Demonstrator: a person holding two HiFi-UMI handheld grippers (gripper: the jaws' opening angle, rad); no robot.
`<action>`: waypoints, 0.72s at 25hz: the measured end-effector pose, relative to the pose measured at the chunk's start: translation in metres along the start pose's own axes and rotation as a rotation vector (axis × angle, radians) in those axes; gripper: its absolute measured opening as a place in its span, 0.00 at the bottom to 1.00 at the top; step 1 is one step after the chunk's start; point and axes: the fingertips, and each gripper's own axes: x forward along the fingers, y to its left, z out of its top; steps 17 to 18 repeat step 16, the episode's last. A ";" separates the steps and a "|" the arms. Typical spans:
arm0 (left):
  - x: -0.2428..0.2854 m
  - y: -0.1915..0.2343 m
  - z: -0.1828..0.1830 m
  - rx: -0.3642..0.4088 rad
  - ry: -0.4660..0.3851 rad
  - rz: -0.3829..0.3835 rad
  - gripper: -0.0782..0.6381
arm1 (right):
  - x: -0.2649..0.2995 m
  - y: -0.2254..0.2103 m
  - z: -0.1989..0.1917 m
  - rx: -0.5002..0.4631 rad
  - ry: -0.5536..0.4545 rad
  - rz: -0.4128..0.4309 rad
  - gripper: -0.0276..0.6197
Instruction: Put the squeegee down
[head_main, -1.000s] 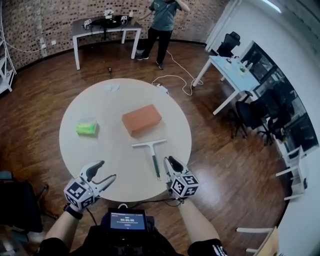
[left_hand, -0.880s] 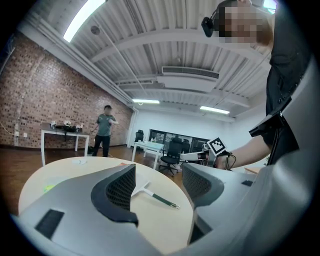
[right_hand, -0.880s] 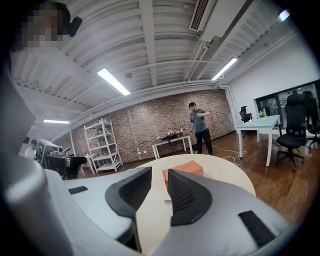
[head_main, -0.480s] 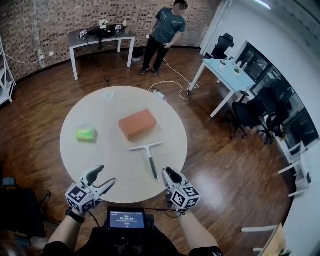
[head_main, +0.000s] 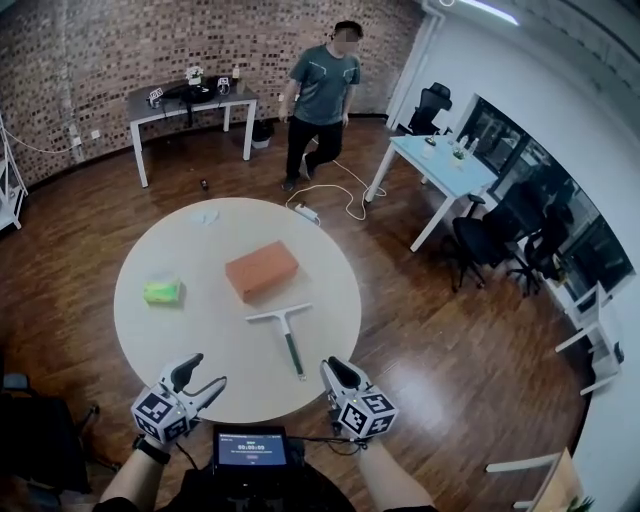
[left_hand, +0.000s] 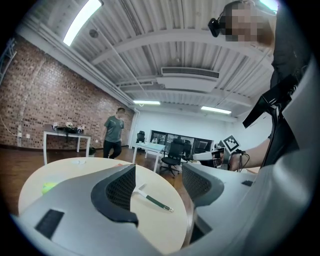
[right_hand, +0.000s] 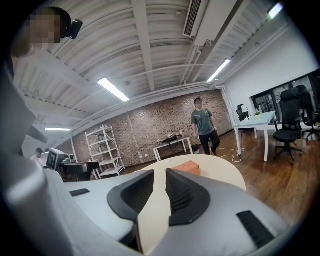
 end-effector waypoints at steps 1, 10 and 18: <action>0.002 -0.004 0.003 -0.004 -0.003 -0.004 0.52 | -0.002 0.000 0.001 -0.004 -0.001 0.002 0.19; 0.011 -0.016 0.011 0.014 -0.007 -0.009 0.52 | -0.009 -0.003 0.011 -0.017 -0.012 0.020 0.19; 0.013 -0.017 0.012 0.022 -0.008 -0.008 0.52 | -0.010 -0.005 0.013 -0.029 -0.013 0.026 0.19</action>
